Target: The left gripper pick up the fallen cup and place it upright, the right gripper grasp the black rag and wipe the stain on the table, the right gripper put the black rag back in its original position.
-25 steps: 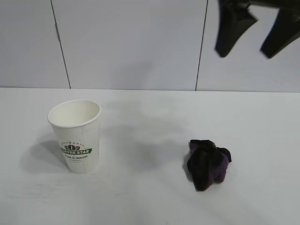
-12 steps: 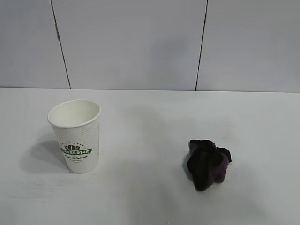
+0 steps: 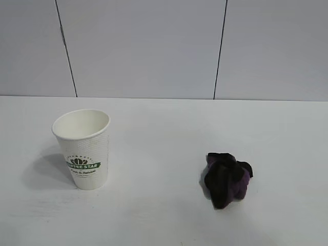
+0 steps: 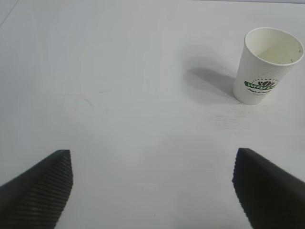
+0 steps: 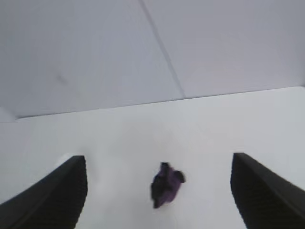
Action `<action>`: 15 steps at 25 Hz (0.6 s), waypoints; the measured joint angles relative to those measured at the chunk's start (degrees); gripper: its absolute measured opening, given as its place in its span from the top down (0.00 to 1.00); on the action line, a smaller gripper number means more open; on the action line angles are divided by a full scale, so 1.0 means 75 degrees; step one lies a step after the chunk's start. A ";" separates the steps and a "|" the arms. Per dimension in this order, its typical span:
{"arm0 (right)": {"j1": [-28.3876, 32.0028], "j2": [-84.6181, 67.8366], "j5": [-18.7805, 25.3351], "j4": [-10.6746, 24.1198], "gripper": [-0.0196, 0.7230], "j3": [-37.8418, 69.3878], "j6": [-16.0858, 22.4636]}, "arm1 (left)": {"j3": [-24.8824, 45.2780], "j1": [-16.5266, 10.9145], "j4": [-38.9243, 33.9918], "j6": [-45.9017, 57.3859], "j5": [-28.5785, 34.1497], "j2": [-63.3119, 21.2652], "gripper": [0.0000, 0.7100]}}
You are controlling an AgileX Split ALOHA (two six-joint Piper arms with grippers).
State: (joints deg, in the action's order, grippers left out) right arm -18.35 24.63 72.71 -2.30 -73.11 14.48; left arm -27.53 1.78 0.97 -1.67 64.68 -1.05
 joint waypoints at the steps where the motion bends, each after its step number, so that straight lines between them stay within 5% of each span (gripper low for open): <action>1: 0.0068 -0.0067 0.0000 -0.0362 0.21 0.0180 -0.0199 | 0.0000 0.0000 0.0000 0.0000 0.0000 0.0000 0.07; 7: 0.1557 -0.0586 0.0000 -0.1684 0.21 0.1367 -0.1689 | 0.0000 0.0000 0.0000 0.0000 0.0000 0.0000 0.07; 11: 0.2487 -0.1352 0.0000 -0.1776 0.21 0.2272 -0.2636 | 0.0000 0.0000 0.0000 0.0000 0.0000 0.0000 0.07; 15: 0.2615 -0.2387 -0.0107 -0.1549 0.21 0.3350 -0.2858 | 0.0000 0.0000 0.0000 0.0000 0.0000 0.0000 0.07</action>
State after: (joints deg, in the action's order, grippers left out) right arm 1.26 6.72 71.91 -13.91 -47.98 -6.96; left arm -27.53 1.78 0.97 -1.67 64.68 -1.05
